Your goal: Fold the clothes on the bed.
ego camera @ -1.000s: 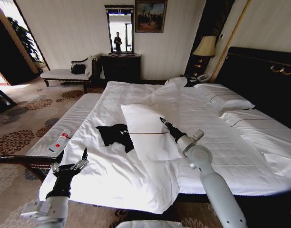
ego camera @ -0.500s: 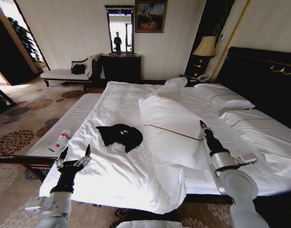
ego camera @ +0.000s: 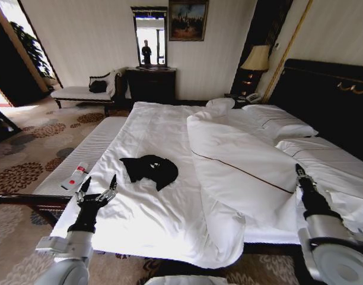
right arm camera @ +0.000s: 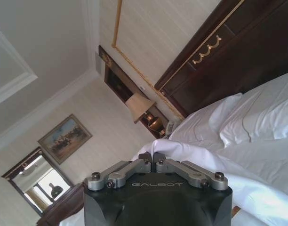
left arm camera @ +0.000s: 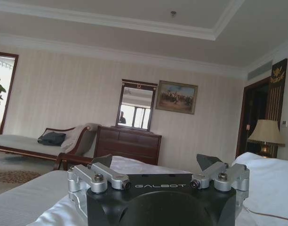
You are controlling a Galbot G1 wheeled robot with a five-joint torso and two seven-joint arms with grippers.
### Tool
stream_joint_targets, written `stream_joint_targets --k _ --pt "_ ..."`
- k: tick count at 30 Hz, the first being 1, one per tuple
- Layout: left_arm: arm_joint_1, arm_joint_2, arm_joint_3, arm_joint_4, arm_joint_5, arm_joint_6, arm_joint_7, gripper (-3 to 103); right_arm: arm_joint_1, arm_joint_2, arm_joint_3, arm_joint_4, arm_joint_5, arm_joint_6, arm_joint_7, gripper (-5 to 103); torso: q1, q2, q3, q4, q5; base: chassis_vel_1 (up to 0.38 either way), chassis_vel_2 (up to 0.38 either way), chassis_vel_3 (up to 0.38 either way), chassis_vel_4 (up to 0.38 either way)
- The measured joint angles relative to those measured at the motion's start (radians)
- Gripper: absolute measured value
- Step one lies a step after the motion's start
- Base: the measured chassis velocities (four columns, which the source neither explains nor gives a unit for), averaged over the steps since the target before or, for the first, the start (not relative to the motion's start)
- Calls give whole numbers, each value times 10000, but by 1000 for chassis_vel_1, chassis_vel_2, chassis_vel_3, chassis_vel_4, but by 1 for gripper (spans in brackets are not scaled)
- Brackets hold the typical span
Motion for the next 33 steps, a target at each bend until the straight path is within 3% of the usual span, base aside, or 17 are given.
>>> stream_joint_targets --k 9,13,20,26,29,33 --pt "-742 402 337 414 -384 -22 10 100 -1444 85 1207 6 -647 -162 650 0 0 0 0 2 1 0 0 0 0" --pt "-1383 774 463 883 -766 -154 29 100 -2057 712 1960 -19 -765 83 1459 0 1 0 1 -2 1 0 0 0 0" --pt "-1918 1058 659 1316 -1069 -219 29 100 -2411 1129 2775 -33 -916 332 2297 0 2 -2 1 1 2 0 0 0 0" --pt "-2629 1550 1274 1979 -1383 -209 30 100 -3040 1626 4155 -42 -2282 700 2524 0 2 -1 1 -3 0 0 0 0 0" --pt "-2791 1628 1460 2123 -1456 -209 29 100 -3102 1723 4258 -45 -2560 576 2693 0 2 -2 2 9 3 0 0 0 0" --pt "-3018 1698 1694 2335 -1580 -202 26 100 -3172 2023 4305 -46 -3048 227 3253 0 4 -3 2 0 1 0 0 0 0"
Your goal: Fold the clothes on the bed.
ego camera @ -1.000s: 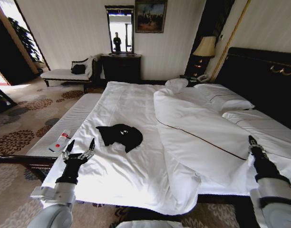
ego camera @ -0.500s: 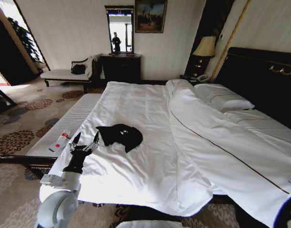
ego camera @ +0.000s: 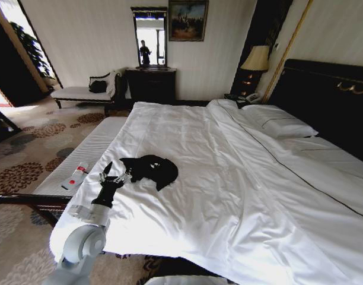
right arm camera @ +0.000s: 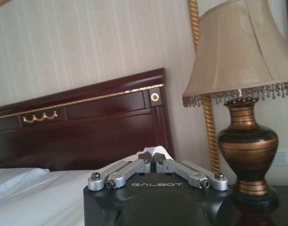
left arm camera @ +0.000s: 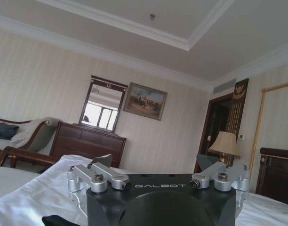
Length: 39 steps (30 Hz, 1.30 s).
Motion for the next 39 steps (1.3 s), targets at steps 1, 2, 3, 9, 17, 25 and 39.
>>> stream_joint_targets --k 1,2,3,9,17,25,39 --pt "-27 5 13 33 -18 0 0 100 -3 45 -26 0 -52 -44 89 0 0 0 0 1 0 0 0 0 0" --pt "-62 18 22 91 -51 1 0 100 -3 116 -130 0 -169 -144 312 0 0 0 0 0 1 0 0 0 0" --pt "-91 29 18 168 -87 0 0 100 0 133 -257 0 -279 -225 501 0 -1 1 -1 0 0 0 0 0 0" --pt "-122 40 -117 342 -154 -16 0 100 22 132 -755 -1 -736 -612 1208 0 -1 1 -1 1 0 0 0 0 0" --pt "-87 -131 -212 375 -76 19 -1 100 296 -175 -1923 -977 -980 -1135 1799 0 -3 2 -2 -10 -5 0 0 0 0" --pt "153 -295 -389 266 245 73 -1 100 988 -597 -4075 -2538 -681 -1812 2018 0 -4 3 -2 -1 -2 0 0 0 0" --pt "696 -488 -998 -239 557 188 -6 100 2237 -1740 -4854 -6875 -2099 -1174 1678 0 -3 3 -2 8 0 0 0 0 0"
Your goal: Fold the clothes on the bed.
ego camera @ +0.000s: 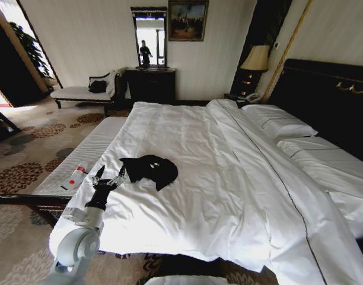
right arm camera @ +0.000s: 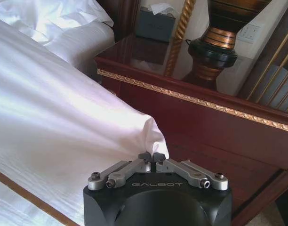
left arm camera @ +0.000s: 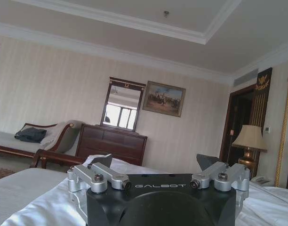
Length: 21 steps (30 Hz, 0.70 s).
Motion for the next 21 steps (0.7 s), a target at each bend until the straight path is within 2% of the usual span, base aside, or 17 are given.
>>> stream_joint_targets --k 4,5,6,7,8,9,10,11,12,14,15,16,19,21 --pt "27 -194 61 -145 155 96 -7 100 3 -176 36 -411 188 56 -5 0 0 0 0 0 0 0 0 0 0" --pt "35 -257 90 -190 210 129 -10 100 -5 -206 29 -460 245 58 0 -3 0 -1 0 -3 -1 0 0 0 0" --pt "43 -307 110 -219 258 148 -11 100 -20 -211 13 -499 268 58 39 2 0 -1 1 -10 0 0 0 0 0" --pt "43 -307 110 -219 258 148 -11 100 -20 -211 13 -499 268 58 39 2 0 -1 1 -10 0 0 0 0 0" --pt "56 -348 126 -239 300 160 -15 100 -36 -209 -6 -501 286 63 80 8 1 -1 1 -23 4 0 0 0 0" --pt "68 -385 135 -258 338 167 -14 100 -42 -208 -17 -476 299 88 104 13 0 -1 1 -26 4 0 0 0 0" --pt "78 -404 137 -268 358 169 -14 100 -47 -206 -22 -435 307 120 109 13 0 -1 0 -26 3 0 0 0 0" --pt "120 -445 134 -296 411 170 -15 100 -70 -205 -29 -250 316 276 109 18 -1 -1 0 -19 2 0 0 0 0" --pt "120 -445 134 -296 411 170 -15 100 -70 -205 -29 -250 316 276 109 18 -1 -1 0 -19 2 0 0 0 0" --pt "180 -465 96 -349 451 171 -15 100 -150 -198 5 122 193 483 99 28 0 -1 0 -6 3 0 0 0 0" --pt "226 -470 59 -389 474 170 -15 100 -248 -174 124 481 60 600 87 34 0 -1 1 -6 3 0 0 0 0" --pt "226 -470 59 -389 474 170 -15 100 -248 -174 124 481 60 600 87 34 0 -1 1 -6 3 0 0 0 0" --pt "334 -486 -61 -512 489 157 -15 100 -602 -37 749 1991 116 757 101 51 1 -2 1 -10 1 0 0 0 0" --pt "375 -489 -105 -552 490 151 -15 100 -731 -11 1024 2610 282 769 126 51 1 -1 1 -9 -1 0 0 0 0"
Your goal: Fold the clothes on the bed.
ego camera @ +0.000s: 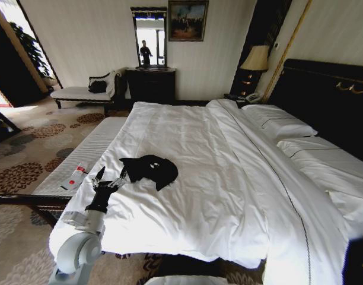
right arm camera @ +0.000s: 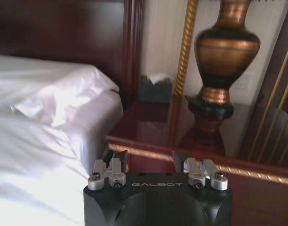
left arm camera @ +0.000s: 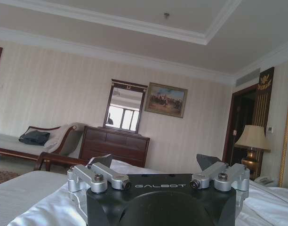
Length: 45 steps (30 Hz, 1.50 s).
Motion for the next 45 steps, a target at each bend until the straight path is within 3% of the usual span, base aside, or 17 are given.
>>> stream_joint_targets --k 5,7,9,11,12,14,15,16,17,22,28,31,33,35,40,43,45 --pt "187 -2 -182 -203 5 -6 -52 100 -343 -396 1164 2107 720 52 -152 72 0 0 -1 0 -5 0 0 0 0" --pt "328 -27 -260 -381 5 63 -120 100 -322 -831 1482 2693 816 247 -749 83 0 0 0 3 -3 0 0 0 0" --pt "399 -44 -289 -468 7 127 -137 100 -300 -991 1453 2811 736 436 -1189 83 0 0 0 3 -2 0 0 0 0" --pt "577 -88 -348 -662 101 310 -198 100 -233 -1231 1031 2859 366 1086 -2449 88 0 0 0 0 1 0 0 0 0" --pt "706 -123 -387 -794 196 421 -247 100 -155 -1328 673 2764 170 1650 -3304 97 0 0 0 2 2 0 0 0 0" --pt "1020 -206 -478 -1030 401 606 -328 100 69 -1517 -22 2424 -88 2730 -5108 100 0 0 0 -1 1 0 0 0 0" --pt "1020 -206 -478 -1030 401 606 -328 100 69 -1517 -22 2424 -88 2730 -5108 100 0 0 0 -1 1 0 0 0 0" --pt "1161 -243 -518 -1111 508 643 -343 100 181 -1616 -332 2266 -172 3136 -5825 100 0 0 0 -1 0 0 0 0 0" --pt "1449 -323 -595 -1245 743 664 -344 100 384 -1820 -898 1983 -226 3778 -7014 100 0 0 0 0 4 0 0 0 0" --pt "2237 -669 -652 -1598 1426 562 -299 100 815 -2722 -2149 1481 -466 4400 -9285 100 0 0 0 5 4 0 0 0 0" --pt "2750 -890 -315 -1798 1921 372 -178 100 1071 -3335 -2700 1390 -1327 4193 -9699 100 0 0 0 -4 1 0 0 0 0" --pt "3168 -1003 -213 -1973 2452 -18 -90 100 1218 -3857 -3108 1764 -2042 3085 -9403 100 0 0 0 4 2 0 0 0 0" --pt "3219 -1024 -217 -2023 2471 -52 -86 100 1213 -3911 -3136 1835 -2136 2855 -9317 100 0 0 0 3 2 0 0 0 0" --pt "3488 -1139 -217 -2160 2303 -96 -83 100 1156 -4286 -3413 2475 -2486 840 -8125 100 0 0 0 -2 2 0 0 0 0" --pt "3655 -1167 -225 -2179 2183 43 -83 100 1414 -4528 -3776 3405 -1343 -871 -6590 100 0 -1 0 2 1 0 0 0 0" --pt "3660 -1163 -255 -2178 2096 82 -84 100 1513 -4531 -3804 3455 -1270 -886 -6503 100 0 0 0 2 0 0 0 0 0" --pt "3651 -1148 -246 -2178 1711 275 -109 100 1451 -4500 -3915 3253 -1320 -191 -6675 100 0 0 0 2 0 0 0 0 0"
